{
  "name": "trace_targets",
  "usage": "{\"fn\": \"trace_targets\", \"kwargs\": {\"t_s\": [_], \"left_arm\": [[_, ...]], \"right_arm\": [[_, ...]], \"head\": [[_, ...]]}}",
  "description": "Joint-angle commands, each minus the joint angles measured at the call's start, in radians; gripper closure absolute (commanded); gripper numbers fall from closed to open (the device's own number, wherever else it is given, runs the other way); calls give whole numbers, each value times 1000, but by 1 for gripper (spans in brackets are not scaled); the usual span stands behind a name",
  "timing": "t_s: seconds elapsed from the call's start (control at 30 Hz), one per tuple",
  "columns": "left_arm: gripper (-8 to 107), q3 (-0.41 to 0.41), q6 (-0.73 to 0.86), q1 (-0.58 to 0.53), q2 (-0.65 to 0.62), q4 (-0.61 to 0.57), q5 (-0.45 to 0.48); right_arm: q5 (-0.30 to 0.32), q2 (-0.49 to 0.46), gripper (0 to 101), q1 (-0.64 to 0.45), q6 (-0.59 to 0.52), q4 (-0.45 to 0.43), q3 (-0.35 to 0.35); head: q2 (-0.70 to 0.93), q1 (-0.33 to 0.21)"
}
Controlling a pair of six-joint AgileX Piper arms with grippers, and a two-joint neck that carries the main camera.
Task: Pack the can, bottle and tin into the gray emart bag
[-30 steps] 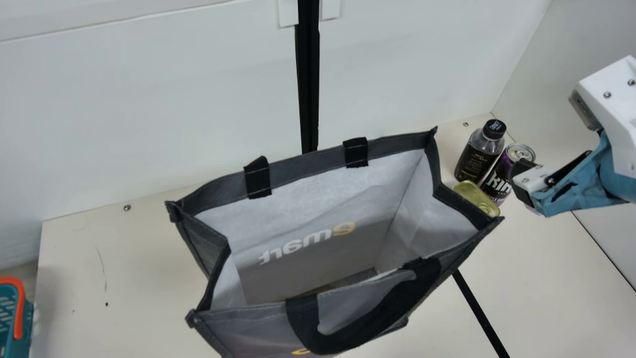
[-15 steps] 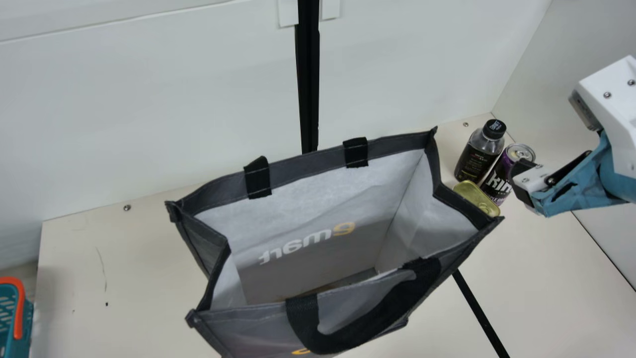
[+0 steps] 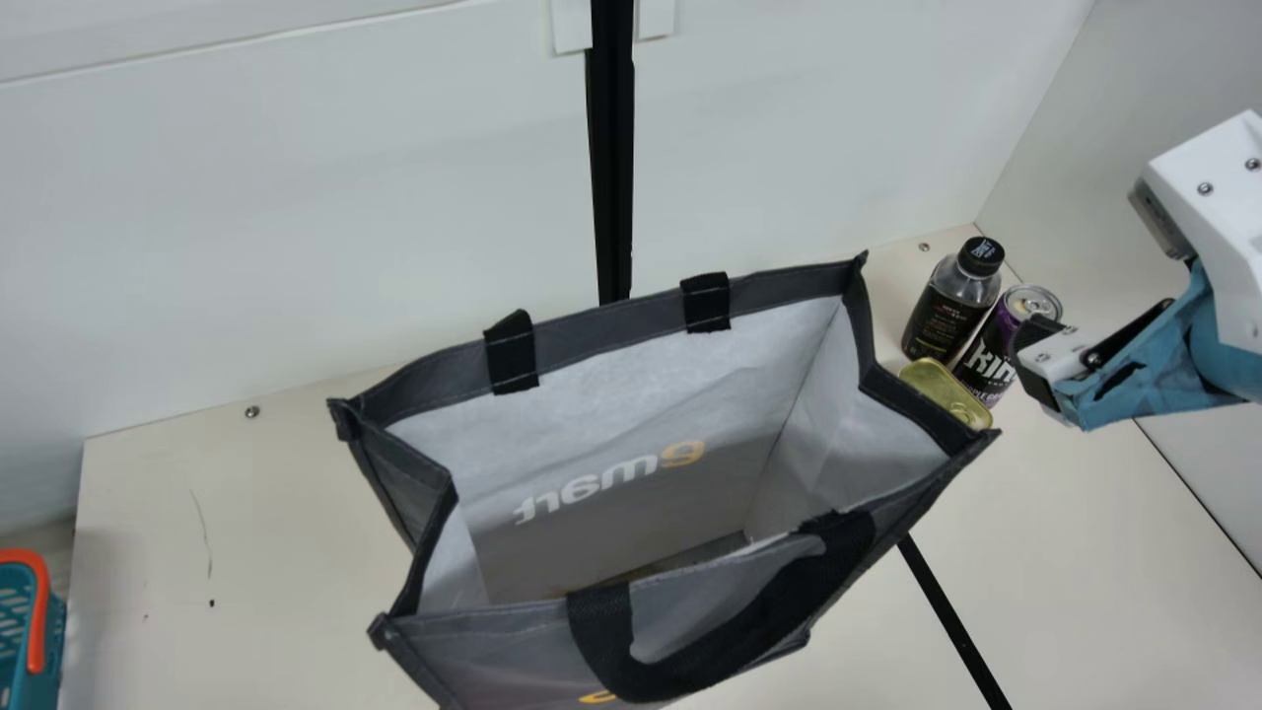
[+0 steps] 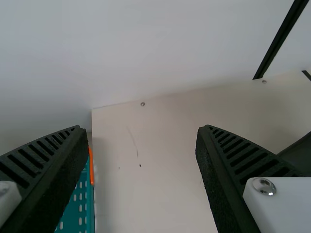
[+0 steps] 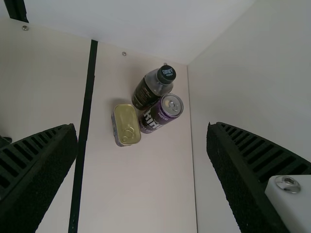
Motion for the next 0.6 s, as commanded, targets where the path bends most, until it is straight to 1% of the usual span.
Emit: {"fn": "trace_targets", "kwargs": {"t_s": [0.0, 0.57], "left_arm": [[9, -17, 5, -7, 14, -4, 0], [9, -153, 47, -80, 126, -27, -6]], "right_arm": [[0, 0, 11, 0, 0, 0, 0], [0, 0, 11, 0, 0, 0, 0]], "head": [[-2, -23], [-2, -23]]}}
